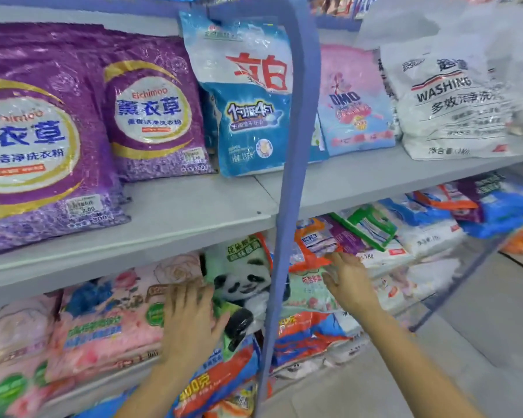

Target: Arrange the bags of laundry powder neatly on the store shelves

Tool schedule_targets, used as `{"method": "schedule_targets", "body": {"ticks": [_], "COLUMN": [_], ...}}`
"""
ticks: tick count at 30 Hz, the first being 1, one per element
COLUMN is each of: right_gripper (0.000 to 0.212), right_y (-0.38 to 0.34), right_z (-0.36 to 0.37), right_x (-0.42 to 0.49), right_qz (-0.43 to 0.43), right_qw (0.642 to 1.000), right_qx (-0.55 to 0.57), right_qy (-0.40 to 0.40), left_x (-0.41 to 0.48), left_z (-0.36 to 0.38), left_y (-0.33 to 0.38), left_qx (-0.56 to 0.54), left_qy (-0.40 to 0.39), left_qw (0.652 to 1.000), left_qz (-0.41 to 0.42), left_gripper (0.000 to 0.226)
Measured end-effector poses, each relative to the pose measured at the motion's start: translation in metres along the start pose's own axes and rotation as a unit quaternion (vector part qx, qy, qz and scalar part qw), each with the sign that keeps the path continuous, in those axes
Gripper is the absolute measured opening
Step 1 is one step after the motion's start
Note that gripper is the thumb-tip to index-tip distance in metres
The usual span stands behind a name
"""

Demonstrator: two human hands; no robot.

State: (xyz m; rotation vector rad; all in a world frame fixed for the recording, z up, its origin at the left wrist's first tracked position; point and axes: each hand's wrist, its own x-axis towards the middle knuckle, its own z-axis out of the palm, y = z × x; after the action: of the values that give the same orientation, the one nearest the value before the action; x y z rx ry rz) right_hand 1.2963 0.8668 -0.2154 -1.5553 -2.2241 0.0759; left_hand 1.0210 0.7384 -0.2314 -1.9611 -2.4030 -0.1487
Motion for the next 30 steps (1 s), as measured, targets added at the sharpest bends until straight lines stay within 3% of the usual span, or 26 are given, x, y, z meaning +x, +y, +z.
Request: {"method": "schedule_targets", "body": {"ticks": [3, 6, 11, 19, 22, 26, 30], "right_gripper": [0.053, 0.068, 0.064, 0.011, 0.021, 0.013, 0.01], "right_y": [0.021, 0.042, 0.069, 0.079, 0.072, 0.065, 0.06], "right_z": [0.021, 0.035, 0.046, 0.04, 0.027, 0.0, -0.042], "right_x": [0.028, 0.05, 0.067, 0.076, 0.076, 0.062, 0.057], "right_qz": [-0.059, -0.103, -0.152, -0.264, -0.286, -0.307, -0.298], "right_qw": [0.994, 0.982, 0.974, 0.959, 0.948, 0.923, 0.912], "right_qx": [-0.076, -0.144, -0.145, -0.076, -0.075, -0.05, -0.072], "right_qy": [-0.057, -0.062, -0.084, 0.064, 0.118, 0.227, 0.272], "left_x": [0.002, 0.002, 0.005, 0.006, 0.006, 0.006, 0.006], "left_z": [0.022, 0.04, 0.048, 0.05, 0.049, 0.046, 0.042], "left_y": [0.006, 0.004, 0.004, 0.006, 0.006, 0.006, 0.006], "left_qx": [0.011, 0.045, 0.071, 0.105, 0.108, 0.111, 0.112], "left_qy": [-0.038, -0.038, -0.022, 0.015, 0.016, -0.005, -0.032], "left_qw": [0.999, 0.997, 0.996, 0.993, 0.993, 0.993, 0.992], "left_qz": [-0.032, -0.048, -0.057, -0.05, -0.047, -0.048, -0.052], "left_gripper": [0.086, 0.083, 0.082, 0.08, 0.08, 0.081, 0.08]}}
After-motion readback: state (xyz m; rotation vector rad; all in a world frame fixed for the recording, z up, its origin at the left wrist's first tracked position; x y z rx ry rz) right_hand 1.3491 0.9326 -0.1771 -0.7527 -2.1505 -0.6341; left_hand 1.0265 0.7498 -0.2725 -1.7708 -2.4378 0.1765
